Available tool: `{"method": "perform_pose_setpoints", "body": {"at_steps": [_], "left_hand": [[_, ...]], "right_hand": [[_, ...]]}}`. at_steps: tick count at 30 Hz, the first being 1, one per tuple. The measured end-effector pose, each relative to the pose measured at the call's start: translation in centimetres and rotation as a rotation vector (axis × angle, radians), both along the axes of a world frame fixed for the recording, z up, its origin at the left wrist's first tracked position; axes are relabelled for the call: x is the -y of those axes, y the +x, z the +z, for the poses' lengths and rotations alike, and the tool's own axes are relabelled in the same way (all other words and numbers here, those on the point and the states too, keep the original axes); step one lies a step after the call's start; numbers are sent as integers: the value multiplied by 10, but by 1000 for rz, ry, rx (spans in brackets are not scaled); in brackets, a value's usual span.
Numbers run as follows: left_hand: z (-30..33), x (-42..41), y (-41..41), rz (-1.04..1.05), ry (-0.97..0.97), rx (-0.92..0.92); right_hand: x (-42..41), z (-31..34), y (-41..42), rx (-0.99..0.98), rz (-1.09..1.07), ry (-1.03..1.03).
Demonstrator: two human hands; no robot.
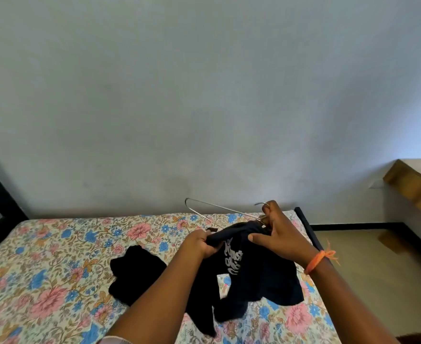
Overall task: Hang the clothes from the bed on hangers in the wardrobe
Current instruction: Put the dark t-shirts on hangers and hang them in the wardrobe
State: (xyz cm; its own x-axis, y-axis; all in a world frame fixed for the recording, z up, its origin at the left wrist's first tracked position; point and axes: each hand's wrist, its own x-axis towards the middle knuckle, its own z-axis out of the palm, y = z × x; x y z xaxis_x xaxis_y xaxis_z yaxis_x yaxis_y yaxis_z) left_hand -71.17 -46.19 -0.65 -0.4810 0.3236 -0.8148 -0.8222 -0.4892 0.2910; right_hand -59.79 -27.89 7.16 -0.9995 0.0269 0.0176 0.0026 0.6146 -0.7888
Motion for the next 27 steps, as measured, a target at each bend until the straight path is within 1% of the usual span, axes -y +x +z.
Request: {"method": "perform_pose_setpoints", "body": {"at_steps": [1, 3, 6, 8, 10, 13, 15, 17, 18, 20, 22, 24, 27], "left_hand": [[1, 0, -1, 3, -1, -44], [11, -1, 0, -70, 15, -150], [26, -4, 8, -188, 17, -301], [32, -6, 16, -301, 27, -403], [38, -9, 23, -362, 58, -479], [48, -13, 30, -359, 105, -561], [51, -12, 30, -329, 94, -586], [51, -8, 26, -286, 70, -592], [50, -6, 24, -267, 69, -587], [51, -3, 25, -236, 53, -597], [52, -2, 29, -208, 4, -620], [53, -3, 33, -204, -25, -643], [50, -2, 37, -192, -200, -629]], "right_hand": [[-3, -4, 2, 15, -45, -17], [-9, -12, 4, -17, -164, -103], [-12, -15, 0, -150, -362, -254], [-8, -13, -7, -265, -440, -295], [0, -11, -13, -300, -431, -324], [14, -8, -18, -216, -323, -458], [19, -4, -19, -134, -264, -594], [19, -1, -19, -82, -210, -651], [19, -1, -20, -74, -188, -643], [21, -1, -20, -81, -176, -555], [25, -1, -21, -107, -193, -456], [27, 0, -23, -131, -208, -408], [25, 4, -24, -161, -217, -291]]}}
